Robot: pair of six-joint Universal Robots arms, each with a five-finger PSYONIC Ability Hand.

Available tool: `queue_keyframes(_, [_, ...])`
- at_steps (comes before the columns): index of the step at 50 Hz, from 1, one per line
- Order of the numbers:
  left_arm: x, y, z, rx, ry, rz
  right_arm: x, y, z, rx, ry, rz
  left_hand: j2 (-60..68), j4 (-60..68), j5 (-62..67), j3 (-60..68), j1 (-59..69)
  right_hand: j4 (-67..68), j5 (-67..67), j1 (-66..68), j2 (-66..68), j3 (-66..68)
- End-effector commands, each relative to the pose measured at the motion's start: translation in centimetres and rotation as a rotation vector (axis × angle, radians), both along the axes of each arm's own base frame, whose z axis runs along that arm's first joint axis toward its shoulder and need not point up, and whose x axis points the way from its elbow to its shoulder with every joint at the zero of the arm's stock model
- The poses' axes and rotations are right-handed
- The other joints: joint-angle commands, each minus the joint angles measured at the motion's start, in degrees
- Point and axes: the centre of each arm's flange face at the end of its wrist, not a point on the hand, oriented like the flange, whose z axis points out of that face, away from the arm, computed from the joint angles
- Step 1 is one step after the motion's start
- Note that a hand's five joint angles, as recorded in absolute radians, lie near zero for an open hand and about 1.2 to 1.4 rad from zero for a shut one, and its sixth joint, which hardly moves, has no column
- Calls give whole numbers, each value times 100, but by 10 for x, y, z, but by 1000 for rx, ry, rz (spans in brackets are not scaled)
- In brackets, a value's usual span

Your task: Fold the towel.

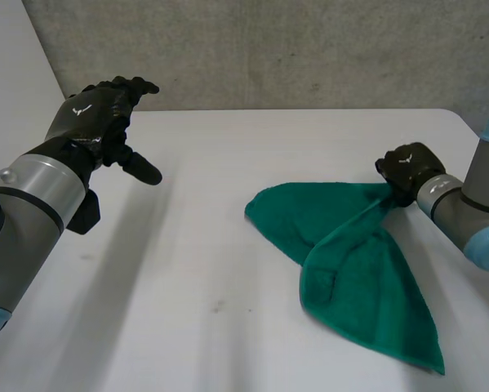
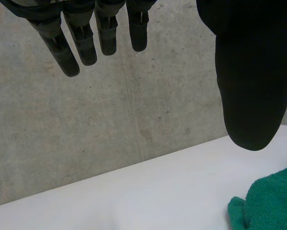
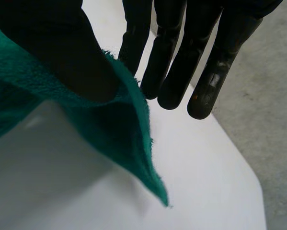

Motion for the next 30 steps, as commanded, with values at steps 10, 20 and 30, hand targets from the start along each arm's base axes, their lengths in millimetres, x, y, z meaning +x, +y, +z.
queue_keyframes(10, [-7,11,-6,104,100,-34,6,16,103,-167,-235,30,111,102,135,67,83,1772,1910,2695,1740,1784])
queue_keyframes(20, [-49,39,-85,585,198,-89,20,83,188,-344,-287,149,430,422,455,387,403,1772,1910,2695,1740,1784])
queue_keyframes(30, [-98,74,-131,785,168,-182,28,129,230,-452,-327,216,481,472,505,437,453,1772,1910,2695,1740,1784])
